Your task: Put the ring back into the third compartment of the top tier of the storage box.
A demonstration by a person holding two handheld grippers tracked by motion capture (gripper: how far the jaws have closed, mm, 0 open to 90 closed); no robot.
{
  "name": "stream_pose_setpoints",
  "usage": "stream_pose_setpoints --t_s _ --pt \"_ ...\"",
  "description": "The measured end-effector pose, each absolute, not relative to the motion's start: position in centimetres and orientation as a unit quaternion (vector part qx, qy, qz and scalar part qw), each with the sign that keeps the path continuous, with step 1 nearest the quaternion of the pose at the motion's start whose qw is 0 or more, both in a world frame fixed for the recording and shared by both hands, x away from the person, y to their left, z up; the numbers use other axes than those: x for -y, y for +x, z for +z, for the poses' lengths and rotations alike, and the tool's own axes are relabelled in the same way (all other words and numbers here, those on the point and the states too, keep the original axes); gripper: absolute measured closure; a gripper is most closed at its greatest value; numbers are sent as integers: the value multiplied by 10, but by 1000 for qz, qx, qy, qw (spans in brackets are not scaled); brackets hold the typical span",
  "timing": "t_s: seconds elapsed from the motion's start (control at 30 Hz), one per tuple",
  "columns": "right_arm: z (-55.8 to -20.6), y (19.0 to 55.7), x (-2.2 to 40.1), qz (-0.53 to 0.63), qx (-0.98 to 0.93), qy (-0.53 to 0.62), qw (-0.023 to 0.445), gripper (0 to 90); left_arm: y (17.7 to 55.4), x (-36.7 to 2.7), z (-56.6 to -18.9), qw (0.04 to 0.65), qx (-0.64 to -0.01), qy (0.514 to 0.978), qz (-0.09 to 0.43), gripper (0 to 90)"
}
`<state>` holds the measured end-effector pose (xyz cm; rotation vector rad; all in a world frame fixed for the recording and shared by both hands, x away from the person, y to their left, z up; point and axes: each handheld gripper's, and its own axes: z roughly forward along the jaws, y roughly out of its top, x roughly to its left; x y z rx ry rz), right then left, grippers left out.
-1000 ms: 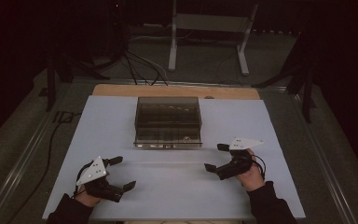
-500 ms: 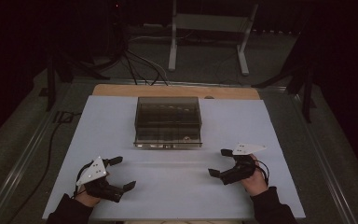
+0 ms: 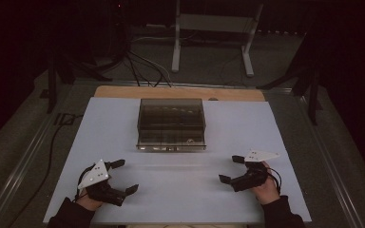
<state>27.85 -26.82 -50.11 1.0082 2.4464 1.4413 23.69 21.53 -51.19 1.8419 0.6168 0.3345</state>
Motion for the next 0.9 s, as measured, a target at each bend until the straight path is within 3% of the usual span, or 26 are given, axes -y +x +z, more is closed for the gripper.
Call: stream_pose_setpoints --t_s 0.9 --pt "-507 250 312 456 -794 391 86 0 237 -215 -513 551 -259 781 138 6"
